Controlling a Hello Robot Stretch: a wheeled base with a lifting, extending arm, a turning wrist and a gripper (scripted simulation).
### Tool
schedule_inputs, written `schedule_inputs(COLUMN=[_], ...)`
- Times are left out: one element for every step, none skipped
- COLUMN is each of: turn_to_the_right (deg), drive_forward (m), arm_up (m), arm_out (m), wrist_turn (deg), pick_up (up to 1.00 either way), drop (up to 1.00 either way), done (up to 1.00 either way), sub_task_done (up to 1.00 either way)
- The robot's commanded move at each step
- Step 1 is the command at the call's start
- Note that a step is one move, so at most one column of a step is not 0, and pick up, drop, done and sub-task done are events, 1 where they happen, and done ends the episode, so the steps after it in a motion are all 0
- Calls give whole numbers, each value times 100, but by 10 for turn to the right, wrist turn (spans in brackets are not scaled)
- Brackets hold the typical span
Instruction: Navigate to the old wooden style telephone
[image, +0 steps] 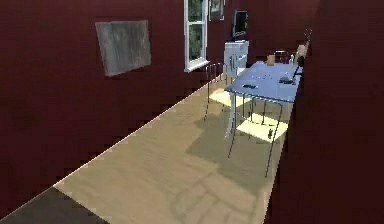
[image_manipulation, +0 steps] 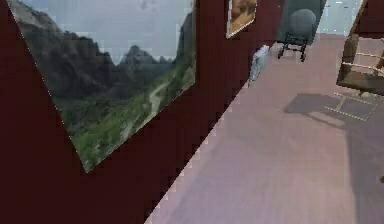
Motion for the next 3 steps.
schedule_inputs(turn_to_the_right=[0,-30,0], drive_forward=[100,0,100], arm_up=[0,0,0], arm_out=[0,0,0], wrist_turn=[0,0,0], pick_up=[0,0,0], drop=[0,0,0], done=[0,0,0], sub_task_done=[0,0,0])
